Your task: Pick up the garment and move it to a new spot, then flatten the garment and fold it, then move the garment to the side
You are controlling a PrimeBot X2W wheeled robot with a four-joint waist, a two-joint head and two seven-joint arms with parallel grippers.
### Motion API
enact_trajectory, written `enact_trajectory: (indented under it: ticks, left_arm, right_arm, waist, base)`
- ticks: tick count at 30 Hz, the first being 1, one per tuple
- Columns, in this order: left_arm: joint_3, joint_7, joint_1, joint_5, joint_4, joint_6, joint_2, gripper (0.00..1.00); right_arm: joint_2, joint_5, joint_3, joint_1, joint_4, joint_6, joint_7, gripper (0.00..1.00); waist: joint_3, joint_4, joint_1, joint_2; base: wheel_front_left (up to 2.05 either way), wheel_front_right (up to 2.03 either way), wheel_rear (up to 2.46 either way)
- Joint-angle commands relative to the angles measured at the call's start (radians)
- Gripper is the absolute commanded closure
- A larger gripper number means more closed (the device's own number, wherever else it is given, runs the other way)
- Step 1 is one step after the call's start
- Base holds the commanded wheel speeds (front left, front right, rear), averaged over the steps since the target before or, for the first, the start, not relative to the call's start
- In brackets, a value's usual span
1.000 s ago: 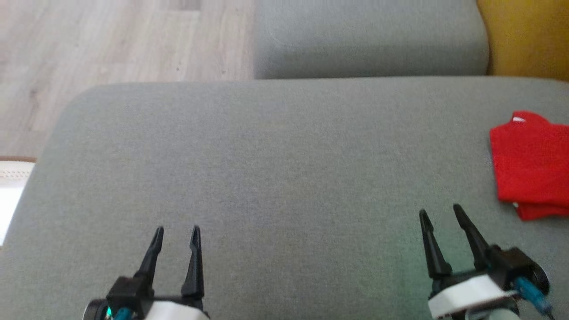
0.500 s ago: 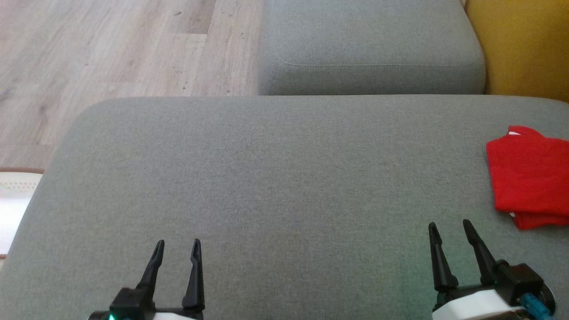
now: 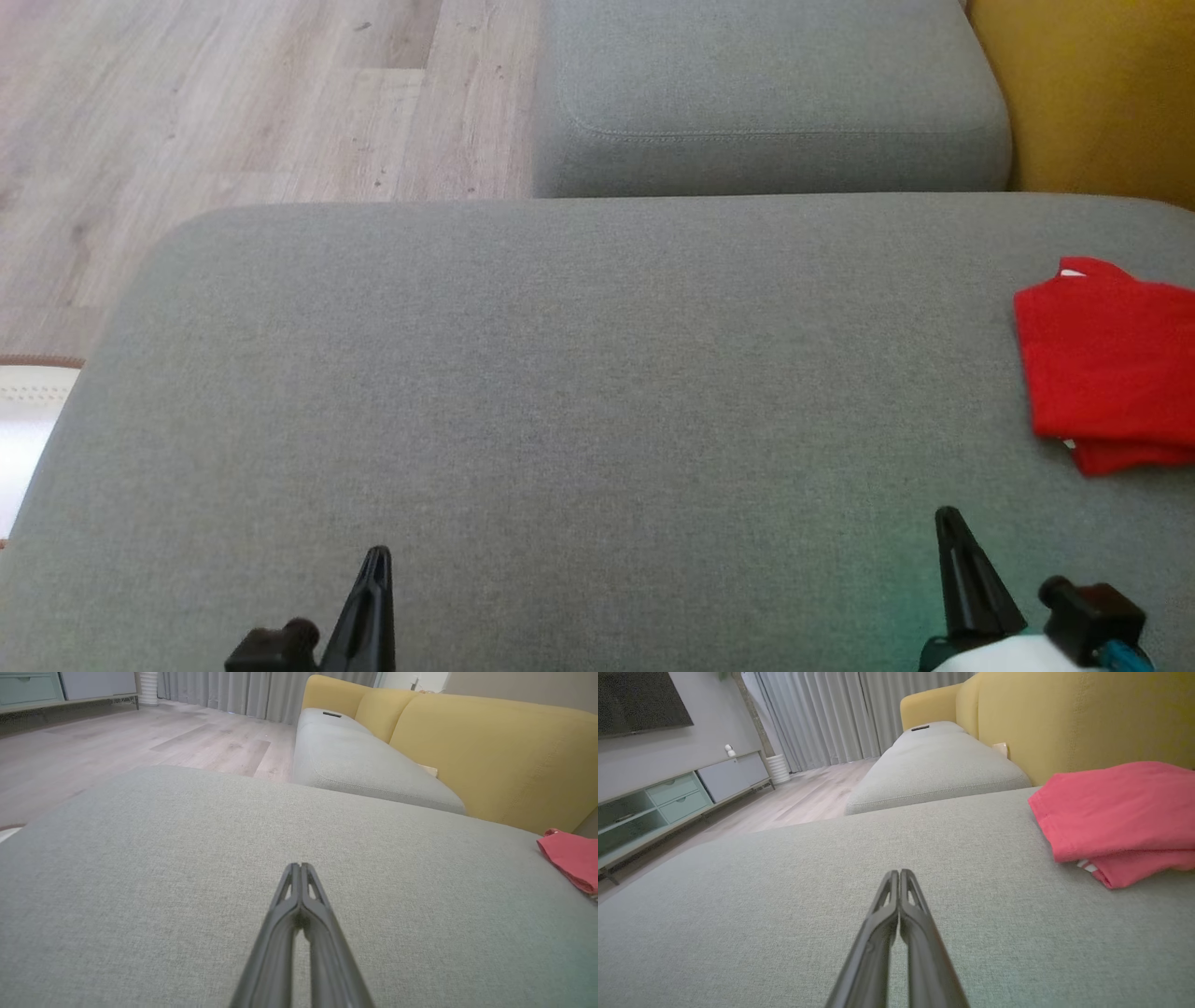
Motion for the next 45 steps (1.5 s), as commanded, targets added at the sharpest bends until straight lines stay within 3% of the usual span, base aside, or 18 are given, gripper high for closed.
enact_trajectory:
  ticks: [1,45]
  left_arm:
    - [0.016,0.002,-0.04,-0.031,-0.027,-0.009,0.005,1.0]
    - [0.112,0.111,-0.169,-0.584,0.048,-0.095,0.025,1.0]
  right_arm:
    - [-0.003,0.033,-0.007,-0.045,-0.033,0.0,0.006,1.0]
    - [-0.009,0.576,-0.055,-0.135,-0.03,0.0,0.131,1.0]
  waist:
    - [0.001,-0.001,0.0,0.0]
    - [0.033,-0.042,0.0,0.0]
  base:
    - [0.0,0.0,0.0]
    - [0.0,0.0,0.0]
